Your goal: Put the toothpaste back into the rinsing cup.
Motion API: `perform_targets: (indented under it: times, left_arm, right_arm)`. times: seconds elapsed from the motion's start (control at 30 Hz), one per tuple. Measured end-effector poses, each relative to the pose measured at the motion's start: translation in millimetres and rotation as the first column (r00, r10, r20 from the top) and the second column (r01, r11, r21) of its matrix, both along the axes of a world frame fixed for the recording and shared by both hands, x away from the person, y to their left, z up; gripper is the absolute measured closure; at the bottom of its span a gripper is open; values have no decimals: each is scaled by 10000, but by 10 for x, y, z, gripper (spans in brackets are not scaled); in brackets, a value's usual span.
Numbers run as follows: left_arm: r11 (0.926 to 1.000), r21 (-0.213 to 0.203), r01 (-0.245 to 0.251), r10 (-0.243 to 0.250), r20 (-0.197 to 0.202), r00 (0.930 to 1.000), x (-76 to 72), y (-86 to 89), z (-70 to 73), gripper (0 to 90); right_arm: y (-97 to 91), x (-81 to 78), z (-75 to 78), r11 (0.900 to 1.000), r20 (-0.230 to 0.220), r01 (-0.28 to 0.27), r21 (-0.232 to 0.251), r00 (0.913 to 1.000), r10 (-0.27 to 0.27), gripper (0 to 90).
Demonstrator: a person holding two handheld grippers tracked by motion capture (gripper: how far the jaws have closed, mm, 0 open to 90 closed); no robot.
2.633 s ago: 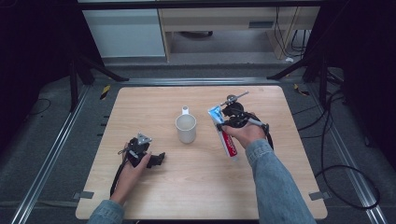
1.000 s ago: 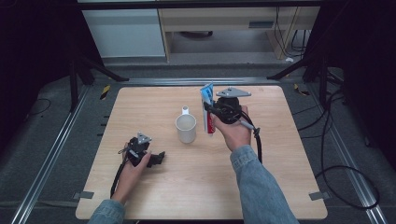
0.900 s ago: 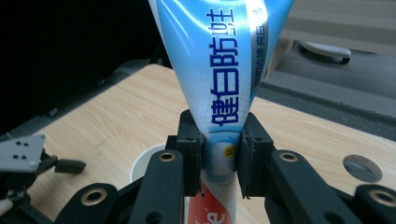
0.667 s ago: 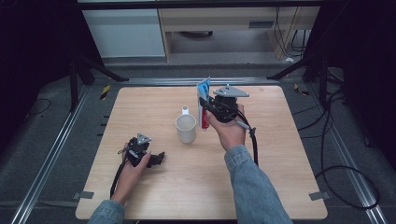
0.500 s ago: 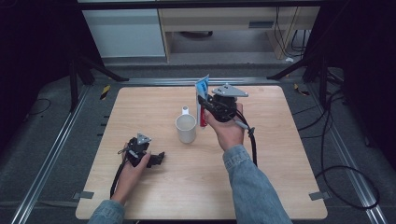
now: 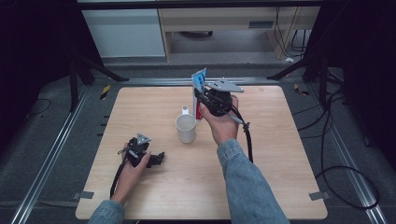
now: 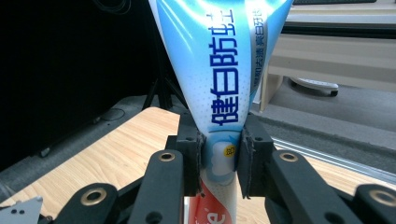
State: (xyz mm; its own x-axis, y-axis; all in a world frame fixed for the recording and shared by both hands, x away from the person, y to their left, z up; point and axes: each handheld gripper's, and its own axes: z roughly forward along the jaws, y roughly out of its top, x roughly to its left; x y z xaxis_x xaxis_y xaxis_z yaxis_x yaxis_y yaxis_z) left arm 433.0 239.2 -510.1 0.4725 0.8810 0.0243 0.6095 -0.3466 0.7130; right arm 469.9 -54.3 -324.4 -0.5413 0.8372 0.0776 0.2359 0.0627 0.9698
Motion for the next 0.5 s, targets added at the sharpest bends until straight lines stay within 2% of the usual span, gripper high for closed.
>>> perform_targets:
  times: [0.2, 0.5]
  left_arm:
    - [10000, 18, 16, -16, -9, 10000, 0, 2, 1, 0]
    - [10000, -11, -3, 3, 1, 10000, 0, 0, -1, 0]
  right_arm:
    - [39, 20, 9, 9992, 221, 69, 388, 9997, -78, 735]
    - [162, -18, -11, 9996, 507, 36, 289, 9987, -51, 735]
